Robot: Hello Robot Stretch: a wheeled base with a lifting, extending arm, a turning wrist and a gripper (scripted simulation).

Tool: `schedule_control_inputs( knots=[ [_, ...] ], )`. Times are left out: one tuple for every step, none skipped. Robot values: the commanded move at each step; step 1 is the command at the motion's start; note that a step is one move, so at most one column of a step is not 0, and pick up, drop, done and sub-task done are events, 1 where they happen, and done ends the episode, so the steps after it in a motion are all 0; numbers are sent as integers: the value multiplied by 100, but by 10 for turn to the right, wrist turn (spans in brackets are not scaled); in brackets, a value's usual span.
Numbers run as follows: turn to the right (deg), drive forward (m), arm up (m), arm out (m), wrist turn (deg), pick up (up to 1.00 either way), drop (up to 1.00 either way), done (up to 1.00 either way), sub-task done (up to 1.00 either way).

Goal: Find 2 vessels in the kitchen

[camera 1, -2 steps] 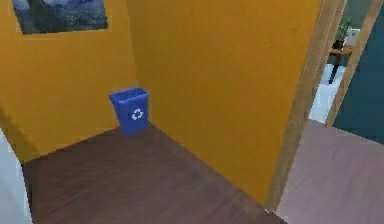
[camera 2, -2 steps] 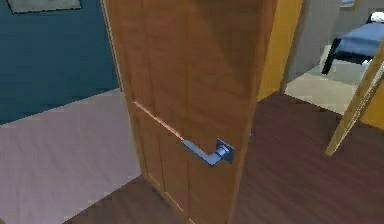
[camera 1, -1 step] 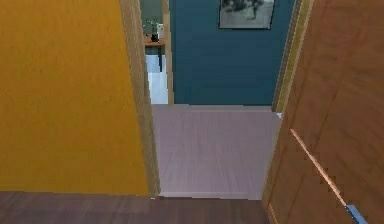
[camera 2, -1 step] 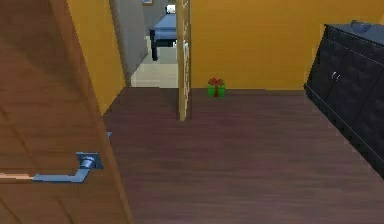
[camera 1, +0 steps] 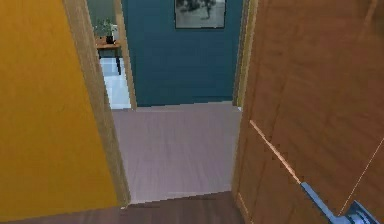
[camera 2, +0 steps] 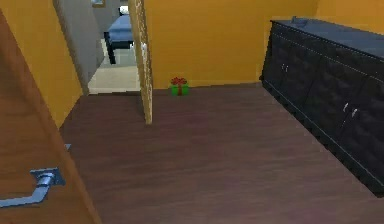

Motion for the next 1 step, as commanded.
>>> schedule_control_inputs(
  knots=[
    [30, 0, 0, 0, 0, 0, 0, 0, 0]
  ],
)
